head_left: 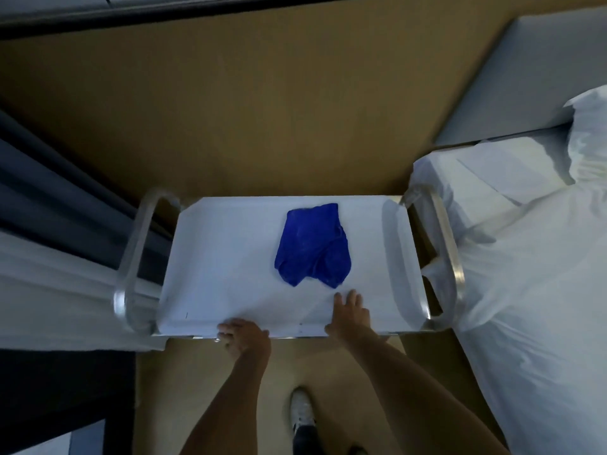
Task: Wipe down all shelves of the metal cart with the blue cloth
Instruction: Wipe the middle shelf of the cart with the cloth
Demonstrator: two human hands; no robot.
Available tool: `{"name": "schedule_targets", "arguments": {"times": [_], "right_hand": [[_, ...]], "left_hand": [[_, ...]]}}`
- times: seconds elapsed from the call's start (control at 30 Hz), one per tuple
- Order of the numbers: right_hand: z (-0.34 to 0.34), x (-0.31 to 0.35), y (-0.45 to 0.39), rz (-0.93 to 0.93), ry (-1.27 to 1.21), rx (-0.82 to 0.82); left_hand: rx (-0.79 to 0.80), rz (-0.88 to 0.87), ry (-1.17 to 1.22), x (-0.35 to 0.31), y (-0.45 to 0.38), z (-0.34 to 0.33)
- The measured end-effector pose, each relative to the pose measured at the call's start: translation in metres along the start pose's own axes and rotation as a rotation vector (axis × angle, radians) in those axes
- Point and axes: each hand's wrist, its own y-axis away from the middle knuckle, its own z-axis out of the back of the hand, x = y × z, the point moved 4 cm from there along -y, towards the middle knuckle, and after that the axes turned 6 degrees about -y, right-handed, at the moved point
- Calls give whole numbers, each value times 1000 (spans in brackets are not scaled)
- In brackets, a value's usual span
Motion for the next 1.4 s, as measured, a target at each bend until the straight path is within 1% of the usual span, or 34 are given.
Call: {"name": "schedule_targets", "arguments": {"times": [0.07, 0.1, 0.2, 0.33, 0.47, 0.53, 0.63, 0.73, 0.83, 0.93, 1.0, 1.07, 1.13, 1.27, 1.33, 1.4], "right_hand": [[-16, 8, -26, -106, 31, 35], [-22, 11, -35, -133, 82, 25], [-27, 18, -47, -181, 190, -21], [-7, 25, -79, -186, 214, -77], [22, 22, -99, -142, 199, -151], [36, 18, -104, -92, 201, -182], [39, 5, -100, -38, 180, -183], [45, -9, -100, -16, 198, -154], [75, -9, -122, 33, 245, -218], [92, -5, -142, 78, 251, -295], [89, -1, -150, 115, 278, -392], [84, -3, -152, 99, 194, -481], [77, -6, -155, 71, 118, -519], [67, -23, -172, 22, 95, -489], [66, -28, -179, 40, 116, -491], [64, -24, -184, 10, 152, -512]], "left_hand": [[-75, -32, -165, -13, -26, -9], [-107, -57, -230, -19, -32, -11], [-98, -65, -280, -30, -36, -6], [-69, 1, -198, -54, -51, 20], [-76, -5, -89, -82, -60, 34], [-113, -11, -29, -96, -62, 40], [-143, -31, 115, -113, -57, 40], [-187, -108, 198, -123, -55, 36], [-299, -174, 141, -128, -63, 30], [-367, -165, 82, -131, -72, 21], [-432, -163, 63, -133, -79, 19], [-459, -179, 65, -131, -87, 17], [-480, -186, 83, -126, -95, 23], [-491, -195, 130, -119, -116, 45], [-524, -197, 126, -117, -126, 49], [-564, -216, 121, -118, -132, 45]]}}
